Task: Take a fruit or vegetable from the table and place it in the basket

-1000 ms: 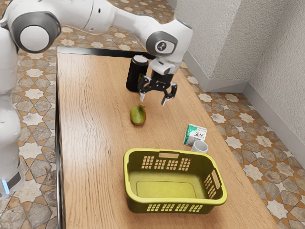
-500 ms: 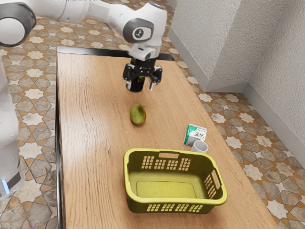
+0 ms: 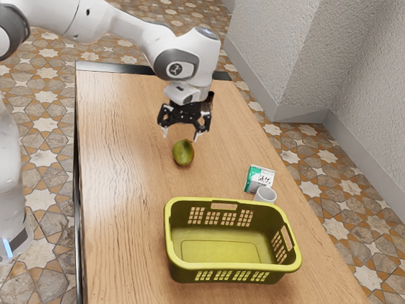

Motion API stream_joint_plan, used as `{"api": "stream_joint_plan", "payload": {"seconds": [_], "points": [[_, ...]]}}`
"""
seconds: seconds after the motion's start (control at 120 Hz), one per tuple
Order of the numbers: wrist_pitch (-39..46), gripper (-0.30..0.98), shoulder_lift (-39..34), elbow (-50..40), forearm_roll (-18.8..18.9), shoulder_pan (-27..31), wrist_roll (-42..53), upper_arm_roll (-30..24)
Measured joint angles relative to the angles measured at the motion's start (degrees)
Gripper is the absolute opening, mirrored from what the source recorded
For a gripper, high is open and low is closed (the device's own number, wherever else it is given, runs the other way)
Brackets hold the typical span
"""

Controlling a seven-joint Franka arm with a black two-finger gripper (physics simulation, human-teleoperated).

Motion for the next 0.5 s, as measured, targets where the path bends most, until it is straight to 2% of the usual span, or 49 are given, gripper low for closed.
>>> {"api": "stream_joint_plan", "payload": {"seconds": [0.5], "points": [[1.45,0.69,1.76,-0.5,0.13,-1.21,2.72,1.03]]}}
